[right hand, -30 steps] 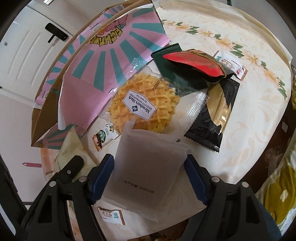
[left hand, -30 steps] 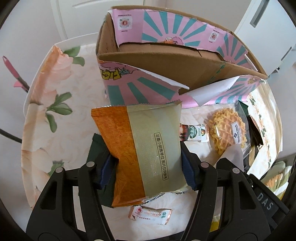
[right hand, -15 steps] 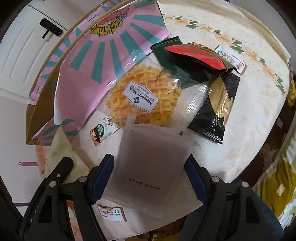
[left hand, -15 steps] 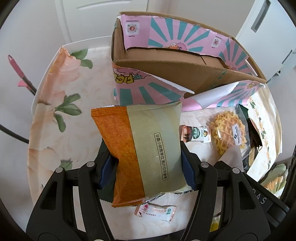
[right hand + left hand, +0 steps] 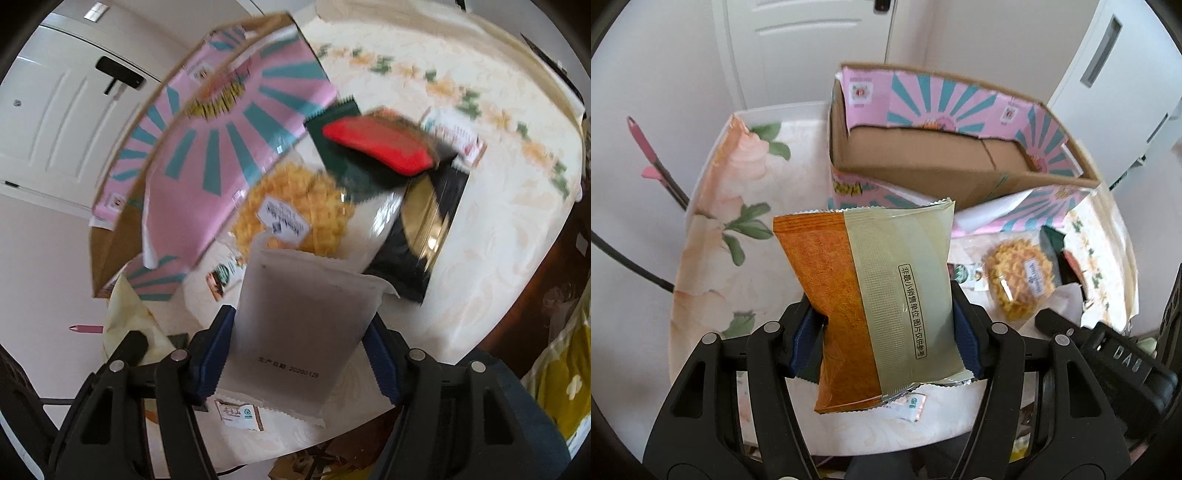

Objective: Organize snacks
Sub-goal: 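Lift the orange-green bag with the left tool while the right tool lifts the white packet toward the box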

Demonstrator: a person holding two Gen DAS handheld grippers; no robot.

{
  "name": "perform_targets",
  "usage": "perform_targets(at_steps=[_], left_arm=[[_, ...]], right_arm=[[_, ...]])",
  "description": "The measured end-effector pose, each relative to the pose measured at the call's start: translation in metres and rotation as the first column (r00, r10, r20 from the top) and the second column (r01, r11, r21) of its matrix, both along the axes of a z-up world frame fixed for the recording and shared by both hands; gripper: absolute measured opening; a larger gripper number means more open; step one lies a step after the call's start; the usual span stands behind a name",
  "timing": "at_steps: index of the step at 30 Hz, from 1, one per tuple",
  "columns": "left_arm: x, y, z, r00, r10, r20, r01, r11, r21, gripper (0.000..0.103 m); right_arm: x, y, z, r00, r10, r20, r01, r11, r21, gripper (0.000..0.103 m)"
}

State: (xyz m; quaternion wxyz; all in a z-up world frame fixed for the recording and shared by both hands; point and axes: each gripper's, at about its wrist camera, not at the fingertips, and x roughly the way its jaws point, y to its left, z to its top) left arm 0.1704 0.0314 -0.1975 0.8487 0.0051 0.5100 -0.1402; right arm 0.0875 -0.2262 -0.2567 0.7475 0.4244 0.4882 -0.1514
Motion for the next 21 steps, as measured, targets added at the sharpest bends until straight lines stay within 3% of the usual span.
perform_targets(at_steps=[10, 15, 21], left_arm=[[-0.002, 0.0, 0.07, 0.995, 0.028, 0.1, -0.025, 0.999, -0.037, 0.06], [0.018, -0.011, 0.099, 0.988, 0.053, 0.145, -0.045, 0.998, -0.053, 0.06], [0.055, -0.039, 0.114, 0.987, 0.064, 0.146, -0.058, 0.997, -0.045, 0.06]], right_arm=[[0.013, -0.031, 0.074, 0.979, 0.12, 0.166, -0.108, 0.991, -0.079, 0.063], [0.039, -0.038, 0.12, 0.944, 0.233, 0.232, -0.193, 0.964, -0.183, 0.063], [0.086, -0.054, 0.144, 0.896, 0.377, 0.234, -0.323, 0.916, -0.24, 0.063]])
